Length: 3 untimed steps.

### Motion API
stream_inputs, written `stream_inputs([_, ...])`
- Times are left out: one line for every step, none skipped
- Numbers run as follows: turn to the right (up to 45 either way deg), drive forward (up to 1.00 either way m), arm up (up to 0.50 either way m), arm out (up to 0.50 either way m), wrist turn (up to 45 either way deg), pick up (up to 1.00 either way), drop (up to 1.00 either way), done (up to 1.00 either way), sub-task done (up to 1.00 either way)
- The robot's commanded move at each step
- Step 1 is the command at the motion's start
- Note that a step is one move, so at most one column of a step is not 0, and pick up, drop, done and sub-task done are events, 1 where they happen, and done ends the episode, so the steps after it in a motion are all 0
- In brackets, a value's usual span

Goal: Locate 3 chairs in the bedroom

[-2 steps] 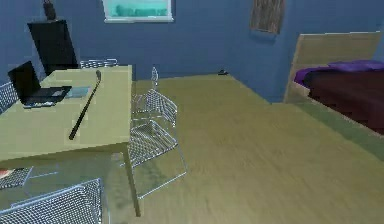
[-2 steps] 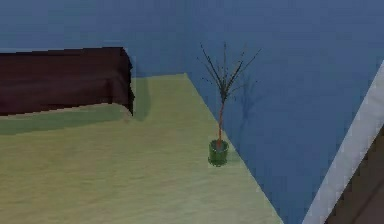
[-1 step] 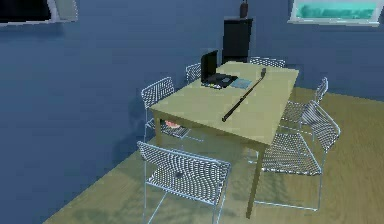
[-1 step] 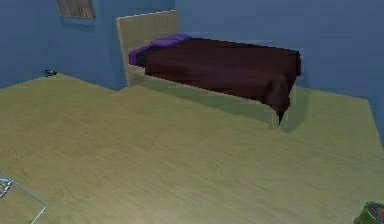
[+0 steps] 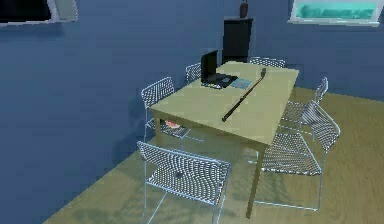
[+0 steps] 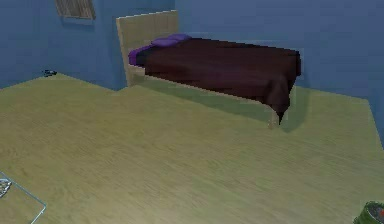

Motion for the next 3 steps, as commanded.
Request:
stream_inputs([45.0, 0.0, 0.0, 0.0, 0.0, 0.0, 0.0, 0.0, 0.0])
stream_inputs([9.0, 0.0, 0.0, 0.0, 0.0, 0.0, 0.0, 0.0, 0.0])
stream_inputs([0.0, 0.3, 0.0, 0.0, 0.0, 0.0, 0.0, 0.0, 0.0])
